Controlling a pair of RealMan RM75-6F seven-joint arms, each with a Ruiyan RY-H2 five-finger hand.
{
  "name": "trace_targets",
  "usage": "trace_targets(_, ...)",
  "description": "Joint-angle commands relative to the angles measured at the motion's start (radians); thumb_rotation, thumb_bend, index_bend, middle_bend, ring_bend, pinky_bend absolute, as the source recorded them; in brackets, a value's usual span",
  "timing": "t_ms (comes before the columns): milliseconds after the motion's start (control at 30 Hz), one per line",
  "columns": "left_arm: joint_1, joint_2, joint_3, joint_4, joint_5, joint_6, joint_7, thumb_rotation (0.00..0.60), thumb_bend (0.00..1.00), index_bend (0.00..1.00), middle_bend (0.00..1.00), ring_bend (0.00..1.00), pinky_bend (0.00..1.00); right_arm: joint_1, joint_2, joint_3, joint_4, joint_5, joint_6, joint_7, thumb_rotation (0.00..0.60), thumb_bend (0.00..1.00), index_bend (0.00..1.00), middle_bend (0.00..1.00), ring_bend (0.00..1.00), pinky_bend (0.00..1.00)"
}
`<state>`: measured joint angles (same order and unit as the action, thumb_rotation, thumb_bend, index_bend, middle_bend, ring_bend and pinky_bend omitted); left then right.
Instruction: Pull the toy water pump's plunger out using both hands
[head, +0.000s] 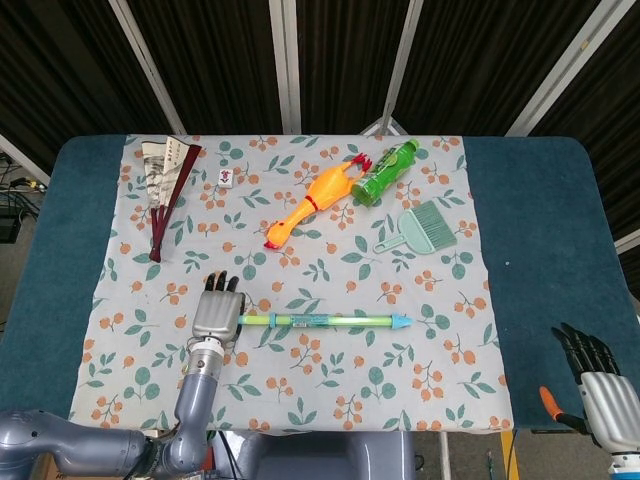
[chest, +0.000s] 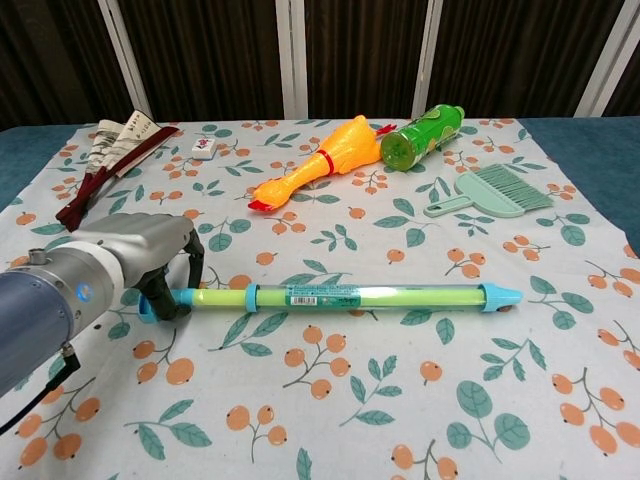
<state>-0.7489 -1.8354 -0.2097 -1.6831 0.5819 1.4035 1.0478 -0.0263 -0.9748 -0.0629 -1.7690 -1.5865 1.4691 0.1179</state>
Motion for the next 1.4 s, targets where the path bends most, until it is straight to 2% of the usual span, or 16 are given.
trace_targets(33,0.002,0.011,-0.001,-0.022,0.009,0.007,-0.002,0.600,0.49,0.63,0.13,0.00,0.02,0.004,-0.001,0.004,-0.008,0.009,-0.009,-0.006,0.600,0.39,0.00,0.00,0.00,0.00)
trace_targets(100,0.003,0.021,-0.002,-0.043,0.017,0.013,-0.003,0.600,0.49,0.63,0.13,0.00,0.02,0.012,-0.004,0.008,-0.019,0.012,-0.019,-0.011,0.600,0.39,0.00,0.00,0.00,0.00)
trace_targets(267,-0.002,0.039,-0.012,-0.105,0.020,0.040,0.013,0.600,0.49,0.63,0.13,0.00,0.02,0.089,0.038,0.039,-0.113,0.080,-0.145,-0.008,0.600,0.39,0.00,0.00,0.00,0.00)
trace_targets(433,-0.012,0.050,-0.020,-0.166,0.030,0.067,0.035,0.600,0.49,0.63,0.13,0.00,0.02,0.196,0.080,0.115,-0.229,0.215,-0.280,-0.040,0.600,0.39,0.00,0.00,0.00,0.00)
trace_targets(633,-0.016,0.054,-0.026,-0.187,0.016,0.092,0.048,0.600,0.49,0.63,0.13,0.00,0.02,0.311,0.039,0.189,-0.311,0.375,-0.355,-0.223,0.600,0.39,0.00,0.00,0.00,0.00)
trace_targets(767,-0.017,0.058,-0.022,-0.190,0.012,0.093,0.046,0.600,0.49,0.63,0.13,0.00,0.02,0.378,-0.019,0.217,-0.344,0.482,-0.371,-0.355,0.600,0.39,0.01,0.00,0.00,0.00)
trace_targets(933,-0.018,0.057,-0.023,-0.194,0.011,0.091,0.035,0.600,0.49,0.63,0.13,0.00,0.02,0.472,-0.098,0.226,-0.358,0.654,-0.378,-0.539,0.600,0.39,0.03,0.00,0.00,0.00)
trace_targets(1033,-0.018,0.057,-0.019,-0.196,0.010,0.090,0.032,0.600,0.49,0.63,0.13,0.00,0.02,0.508,-0.162,0.225,-0.350,0.722,-0.352,-0.605,0.600,0.35,0.03,0.00,0.00,0.00)
trace_targets(1133,-0.018,0.059,-0.017,-0.201,0.014,0.093,0.028,0.600,0.49,0.63,0.13,0.00,0.02,0.529,-0.221,0.210,-0.327,0.750,-0.318,-0.665,0.600,0.33,0.05,0.00,0.00,0.00)
trace_targets(1267,-0.019,0.064,-0.015,-0.207,0.019,0.097,0.027,0.600,0.49,0.64,0.13,0.00,0.02,0.550,-0.289,0.192,-0.297,0.780,-0.293,-0.712,0.600,0.33,0.18,0.00,0.00,0.00)
trace_targets(1400,-0.021,0.066,-0.015,-0.211,0.020,0.104,0.029,0.600,0.49,0.64,0.13,0.00,0.02,0.568,-0.349,0.182,-0.262,0.811,-0.280,-0.738,0.600,0.33,0.23,0.00,0.00,0.00)
